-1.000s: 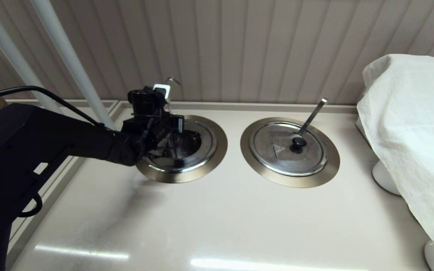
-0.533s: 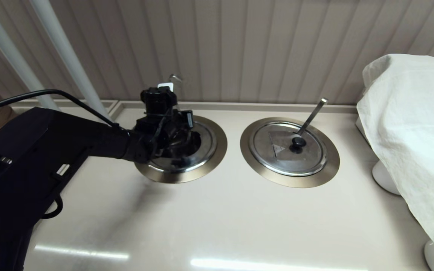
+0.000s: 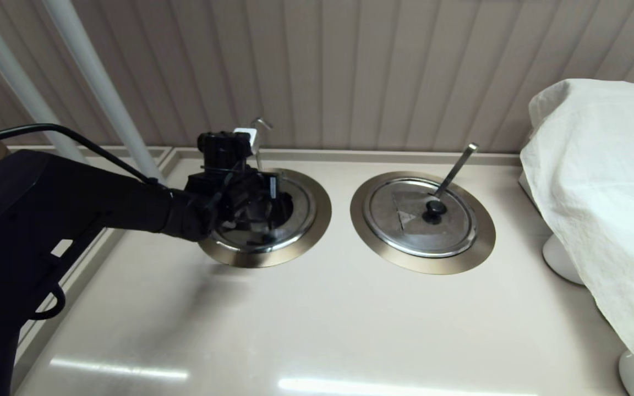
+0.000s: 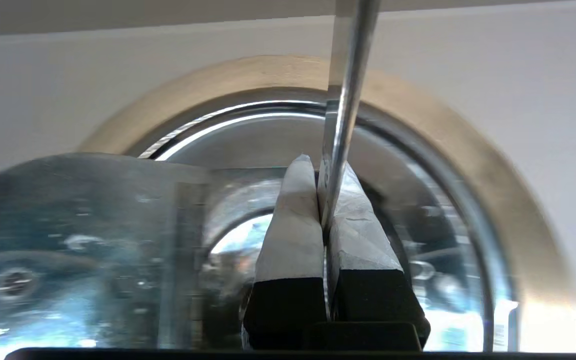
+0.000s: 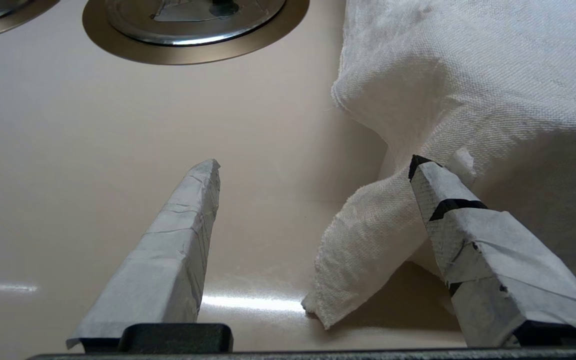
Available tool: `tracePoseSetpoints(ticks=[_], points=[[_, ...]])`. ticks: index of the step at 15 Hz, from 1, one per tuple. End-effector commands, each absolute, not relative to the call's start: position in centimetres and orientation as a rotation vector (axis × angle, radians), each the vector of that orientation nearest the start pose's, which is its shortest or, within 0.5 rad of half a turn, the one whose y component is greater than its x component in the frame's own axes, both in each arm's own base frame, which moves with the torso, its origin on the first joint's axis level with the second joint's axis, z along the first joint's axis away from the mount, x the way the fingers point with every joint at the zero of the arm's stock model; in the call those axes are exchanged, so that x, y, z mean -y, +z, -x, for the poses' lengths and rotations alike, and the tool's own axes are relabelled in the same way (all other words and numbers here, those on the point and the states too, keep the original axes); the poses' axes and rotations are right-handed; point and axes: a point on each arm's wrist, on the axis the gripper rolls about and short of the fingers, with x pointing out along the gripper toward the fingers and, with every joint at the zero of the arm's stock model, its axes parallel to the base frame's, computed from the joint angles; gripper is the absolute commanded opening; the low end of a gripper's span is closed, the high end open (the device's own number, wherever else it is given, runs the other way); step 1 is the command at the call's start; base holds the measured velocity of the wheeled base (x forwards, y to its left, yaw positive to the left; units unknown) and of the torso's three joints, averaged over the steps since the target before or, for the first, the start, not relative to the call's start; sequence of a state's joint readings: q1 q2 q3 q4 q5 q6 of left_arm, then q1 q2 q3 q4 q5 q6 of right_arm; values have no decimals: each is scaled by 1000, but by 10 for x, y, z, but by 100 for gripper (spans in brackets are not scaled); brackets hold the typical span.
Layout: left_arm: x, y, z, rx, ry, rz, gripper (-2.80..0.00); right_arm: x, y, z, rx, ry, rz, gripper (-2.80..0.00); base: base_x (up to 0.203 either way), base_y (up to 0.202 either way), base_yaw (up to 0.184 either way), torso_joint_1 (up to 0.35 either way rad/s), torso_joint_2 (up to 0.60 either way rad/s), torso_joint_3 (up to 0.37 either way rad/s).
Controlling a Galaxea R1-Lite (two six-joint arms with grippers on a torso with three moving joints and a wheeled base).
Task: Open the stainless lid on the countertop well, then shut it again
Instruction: Stir with a spoon
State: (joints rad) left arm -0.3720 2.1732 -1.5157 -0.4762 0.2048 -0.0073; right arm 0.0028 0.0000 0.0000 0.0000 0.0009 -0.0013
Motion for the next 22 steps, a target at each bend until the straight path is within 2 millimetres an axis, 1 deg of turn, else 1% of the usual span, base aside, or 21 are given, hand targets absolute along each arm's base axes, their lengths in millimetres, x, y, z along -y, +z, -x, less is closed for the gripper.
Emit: tracePoseSetpoints(ticks=[1,3,4,5,6,8,11,12,14,17,19,20,22], points=[[159,179,-432,-156,-138,-47,-280,0,76,23,-2,5,2,0,0,0,0,0,0,0],[163,171,-449,-87,-38,-30,-280,0,75,23,-1,5,2,0,0,0,0,0,0,0],[164,171,-452,-55,-7,-30,-280,0,76,23,-2,6,2,0,0,0,0,0,0,0],[168,171,-452,-49,-16,-27,-280,0,76,23,-2,3,2,0,0,0,0,0,0,0],[176,170,-451,-46,-32,-11,-280,0,75,23,-2,5,2,0,0,0,0,0,0,0],[186,174,-447,-43,-59,62,-280,0,76,23,-2,6,2,0,0,0,0,0,0,0],[194,173,-443,-66,-101,107,-280,0,75,23,-2,6,2,0,0,0,0,0,0,0],[193,172,-443,-79,-104,103,-280,0,76,23,-1,6,2,0,0,0,0,0,0,0],[187,172,-436,-143,-119,79,-280,0,75,23,-1,3,2,0,0,0,0,0,0,0],[164,182,-419,-244,-211,61,-280,0,75,23,0,3,2,0,0,0,0,0,0,0],[155,179,-422,-259,-193,4,-280,0,75,23,0,5,2,0,0,0,0,0,0,0],[152,175,-425,-258,-151,-44,-280,0,76,23,-2,3,2,0,0,0,0,0,0,0],[154,172,-438,-215,-85,-43,-280,0,75,23,0,5,2,0,0,0,0,0,0,0]])
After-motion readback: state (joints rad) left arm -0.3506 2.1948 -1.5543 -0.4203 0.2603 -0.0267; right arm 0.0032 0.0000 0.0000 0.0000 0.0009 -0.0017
